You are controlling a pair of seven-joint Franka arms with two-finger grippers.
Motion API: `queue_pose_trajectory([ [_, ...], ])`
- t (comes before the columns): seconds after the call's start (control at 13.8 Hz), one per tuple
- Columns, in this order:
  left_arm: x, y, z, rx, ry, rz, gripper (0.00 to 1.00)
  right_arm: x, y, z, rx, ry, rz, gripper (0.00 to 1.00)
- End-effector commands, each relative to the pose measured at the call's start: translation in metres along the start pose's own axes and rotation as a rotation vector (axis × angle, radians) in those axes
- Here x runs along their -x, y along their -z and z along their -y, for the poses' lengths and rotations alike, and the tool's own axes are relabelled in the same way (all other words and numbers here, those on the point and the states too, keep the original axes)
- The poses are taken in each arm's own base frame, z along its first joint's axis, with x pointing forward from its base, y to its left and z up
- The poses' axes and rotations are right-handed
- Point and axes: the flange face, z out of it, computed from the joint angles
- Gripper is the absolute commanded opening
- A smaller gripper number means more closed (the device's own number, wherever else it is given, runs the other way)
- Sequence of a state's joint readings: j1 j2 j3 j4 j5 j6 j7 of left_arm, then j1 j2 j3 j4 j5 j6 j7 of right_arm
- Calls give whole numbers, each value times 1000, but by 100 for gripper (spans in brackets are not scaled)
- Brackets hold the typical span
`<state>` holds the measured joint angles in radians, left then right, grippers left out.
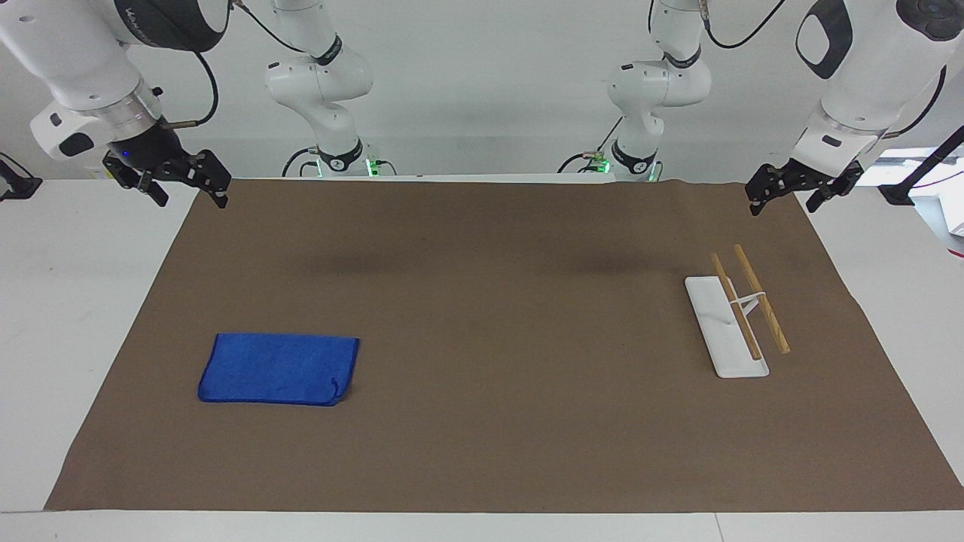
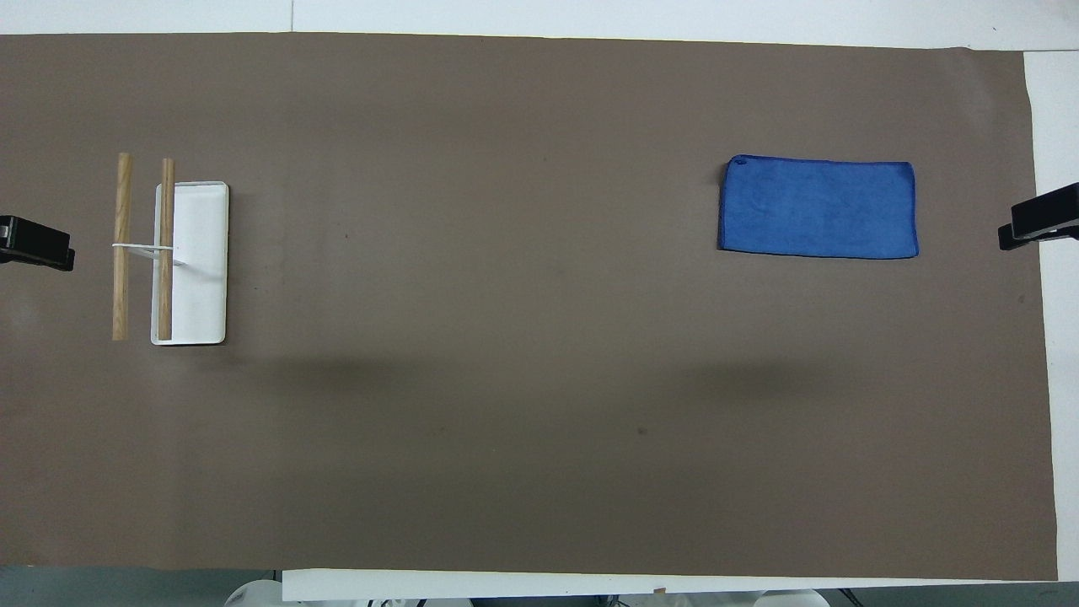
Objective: Right arm passes towel to left arm to hang
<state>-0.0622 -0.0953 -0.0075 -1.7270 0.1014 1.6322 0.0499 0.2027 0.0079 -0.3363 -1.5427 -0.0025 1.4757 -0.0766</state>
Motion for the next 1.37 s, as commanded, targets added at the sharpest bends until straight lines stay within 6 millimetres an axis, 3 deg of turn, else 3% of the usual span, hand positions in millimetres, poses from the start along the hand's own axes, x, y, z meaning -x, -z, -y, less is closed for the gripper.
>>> queue_pose_trajectory([
  [0.0, -5, 18, 0, 12, -7, -52, 100, 3, 1, -1, -27, 18, -12, 100],
  [0.14, 0, 28, -3, 72, -1, -25, 100, 3, 0, -1, -30, 17, -6, 100],
  [0.43, 6, 29, -1, 75, 3, -5, 100, 5, -2, 2, -30, 47, 7, 100],
  [0.58, 6, 31, -2, 75, 2, -11, 100, -12, -13, 8, -14, 70, -71, 100],
  [0.79, 6, 31, -2, 73, 2, -11, 100, -69, -82, 36, 38, 93, -66, 100],
  [0.87, 7, 30, -1, 73, 5, -9, 100, -86, -114, 40, 43, 80, -74, 100],
  [1.16, 7, 31, -2, 73, 2, -9, 100, -115, -232, 43, 63, 60, -118, 100],
  [1.3, 7, 31, -2, 73, 2, -9, 100, -119, -258, 48, -5, 16, -105, 100],
])
